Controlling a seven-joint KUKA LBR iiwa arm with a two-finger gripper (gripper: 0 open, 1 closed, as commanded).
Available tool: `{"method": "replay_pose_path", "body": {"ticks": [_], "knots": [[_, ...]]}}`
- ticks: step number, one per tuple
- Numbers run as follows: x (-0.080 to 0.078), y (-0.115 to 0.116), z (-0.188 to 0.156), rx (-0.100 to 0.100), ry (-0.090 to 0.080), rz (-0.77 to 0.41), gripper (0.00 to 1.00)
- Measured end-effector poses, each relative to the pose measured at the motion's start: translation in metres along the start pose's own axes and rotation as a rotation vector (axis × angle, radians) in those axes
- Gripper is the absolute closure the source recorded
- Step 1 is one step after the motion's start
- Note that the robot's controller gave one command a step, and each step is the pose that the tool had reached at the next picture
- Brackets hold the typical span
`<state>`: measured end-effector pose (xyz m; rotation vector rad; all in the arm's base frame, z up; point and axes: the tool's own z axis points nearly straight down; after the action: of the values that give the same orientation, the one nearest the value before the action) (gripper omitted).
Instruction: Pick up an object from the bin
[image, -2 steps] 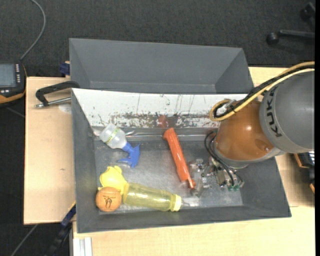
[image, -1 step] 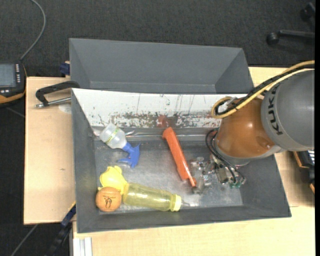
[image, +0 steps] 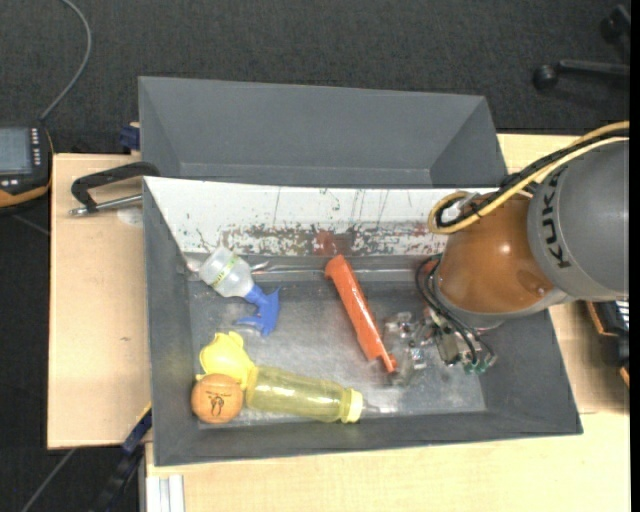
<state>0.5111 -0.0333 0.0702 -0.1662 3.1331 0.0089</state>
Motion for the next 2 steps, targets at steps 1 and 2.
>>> {"method": "replay_pose_path", "body": {"ticks": [1,2], "knots": [[-0.0083,0.0010,-0.0113,-0.001,0.012,0.006,1.00],[-0.0042,-0.0085,-0.0110,-0.001,0.001,-0.028,1.00]]}}
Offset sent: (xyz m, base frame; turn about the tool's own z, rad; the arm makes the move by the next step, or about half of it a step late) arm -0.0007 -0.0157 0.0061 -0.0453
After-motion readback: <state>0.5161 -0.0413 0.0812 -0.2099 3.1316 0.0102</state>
